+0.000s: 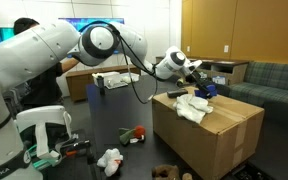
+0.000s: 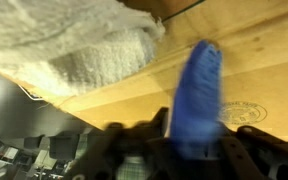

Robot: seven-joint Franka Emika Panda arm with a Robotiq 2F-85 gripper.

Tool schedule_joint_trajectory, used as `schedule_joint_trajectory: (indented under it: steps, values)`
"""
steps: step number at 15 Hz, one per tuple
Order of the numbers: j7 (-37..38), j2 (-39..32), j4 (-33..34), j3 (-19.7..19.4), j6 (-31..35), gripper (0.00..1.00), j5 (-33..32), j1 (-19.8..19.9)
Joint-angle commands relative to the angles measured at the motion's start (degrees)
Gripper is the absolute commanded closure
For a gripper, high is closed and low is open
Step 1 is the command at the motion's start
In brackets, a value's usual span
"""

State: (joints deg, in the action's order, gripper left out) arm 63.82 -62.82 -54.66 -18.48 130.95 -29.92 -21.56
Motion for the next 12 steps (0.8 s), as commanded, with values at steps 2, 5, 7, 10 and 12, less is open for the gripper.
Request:
schedule_joint_trajectory:
  steps: [2,5,7,10,12]
  values:
    - [-0.90,-3.01,8.20,0.12,-5.98,0.30,0.97,0.67]
    - [-1.19,-1.44,8.07,0.22,-7.46,0.08,0.66,0.32]
    - [-2.00,-0.19,7.61,0.78,-7.90,0.00,0.86,0.26]
    - [-5.23,2.43,5.23,3.10,-7.19,0.00,1.91,0.24]
    - [-8.61,4.15,3.55,5.44,-6.74,0.00,3.17,0.45]
